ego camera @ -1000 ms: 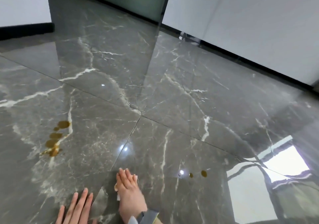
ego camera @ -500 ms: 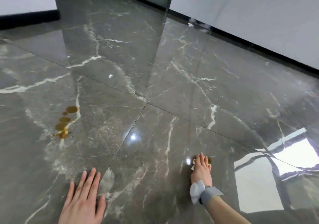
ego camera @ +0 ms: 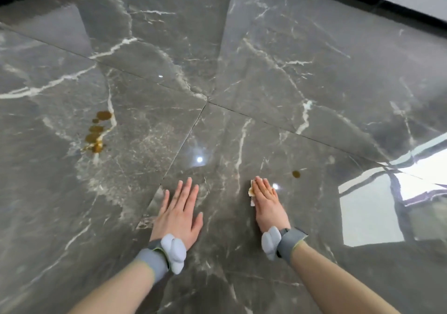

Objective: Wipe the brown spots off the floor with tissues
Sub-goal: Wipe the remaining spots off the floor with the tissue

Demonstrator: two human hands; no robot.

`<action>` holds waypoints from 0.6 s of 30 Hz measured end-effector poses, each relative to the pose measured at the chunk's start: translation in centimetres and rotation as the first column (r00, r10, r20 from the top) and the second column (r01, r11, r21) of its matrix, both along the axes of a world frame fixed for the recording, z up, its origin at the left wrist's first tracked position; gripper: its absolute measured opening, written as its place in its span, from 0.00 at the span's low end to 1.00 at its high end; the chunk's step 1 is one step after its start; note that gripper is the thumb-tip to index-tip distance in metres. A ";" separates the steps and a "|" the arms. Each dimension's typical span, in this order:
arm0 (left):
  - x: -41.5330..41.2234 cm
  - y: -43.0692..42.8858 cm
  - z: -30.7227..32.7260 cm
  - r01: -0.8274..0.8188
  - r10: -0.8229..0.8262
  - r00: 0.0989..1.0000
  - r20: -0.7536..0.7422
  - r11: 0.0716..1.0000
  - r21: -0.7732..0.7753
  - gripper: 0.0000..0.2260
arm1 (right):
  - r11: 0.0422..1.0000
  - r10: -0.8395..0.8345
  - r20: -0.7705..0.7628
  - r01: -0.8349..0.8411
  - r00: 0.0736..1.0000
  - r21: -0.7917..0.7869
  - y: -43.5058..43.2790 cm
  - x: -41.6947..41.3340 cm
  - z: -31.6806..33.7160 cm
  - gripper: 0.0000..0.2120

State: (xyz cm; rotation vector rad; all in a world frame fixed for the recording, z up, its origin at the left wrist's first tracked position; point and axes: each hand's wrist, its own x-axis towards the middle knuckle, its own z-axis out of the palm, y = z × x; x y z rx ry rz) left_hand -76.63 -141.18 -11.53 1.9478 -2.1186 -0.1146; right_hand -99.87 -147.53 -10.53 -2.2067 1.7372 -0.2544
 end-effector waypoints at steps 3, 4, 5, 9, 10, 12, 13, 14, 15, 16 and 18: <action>-3.5 -1.3 -0.6 0.093 -0.092 0.996 -0.005 0.995 0.043 0.28 | 0.958 -0.286 -0.046 0.286 0.957 0.006 0.6 -4.8 0.5 0.23; -3.9 -1.4 -0.9 0.105 -0.105 0.994 0.002 0.993 0.048 0.27 | 0.932 -0.361 -0.061 0.363 0.931 0.020 0.6 -5.9 0.6 0.23; -4.2 -1.5 -1.2 0.111 -0.111 0.994 0.006 0.993 0.043 0.27 | 0.907 -0.416 -0.068 0.419 0.907 0.034 0.4 -7.0 0.7 0.23; -3.7 -1.4 -1.5 0.118 -0.118 0.993 -0.011 0.993 0.023 0.27 | 0.839 -0.519 -0.118 0.531 0.846 0.119 -2.8 -8.5 1.1 0.25; -3.8 -1.3 -1.4 0.122 -0.121 0.993 -0.012 0.992 0.019 0.27 | 0.813 -0.552 -0.127 0.566 0.824 0.137 -3.9 -8.6 1.6 0.26; -3.8 -1.3 -1.2 0.124 -0.124 0.992 -0.017 0.992 0.037 0.27 | 0.795 -0.564 -0.144 0.582 0.813 0.169 -6.4 -7.9 2.2 0.27; -3.8 -1.3 -1.2 0.124 -0.123 0.992 -0.026 0.991 0.047 0.27 | 0.813 -0.533 -0.152 0.553 0.833 0.181 -7.6 -7.1 2.4 0.28; -3.7 -1.3 -1.2 0.125 -0.123 0.992 -0.034 0.991 0.050 0.27 | 0.844 -0.486 -0.152 0.508 0.860 0.175 -8.5 -5.8 2.3 0.28; -3.7 -1.3 -1.3 0.126 -0.125 0.991 -0.039 0.991 0.051 0.27 | 0.881 -0.428 -0.144 0.447 0.892 0.153 -9.0 -4.1 2.1 0.30; -3.6 -1.3 -1.4 0.125 -0.123 0.992 -0.042 0.991 0.044 0.27 | 0.920 -0.353 -0.126 0.369 0.927 0.134 -9.2 -2.3 1.8 0.31; -3.4 -1.3 -1.6 0.125 -0.123 0.991 -0.046 0.991 0.043 0.27 | 0.978 -0.171 -0.082 0.179 0.982 0.103 -8.2 1.4 0.8 0.32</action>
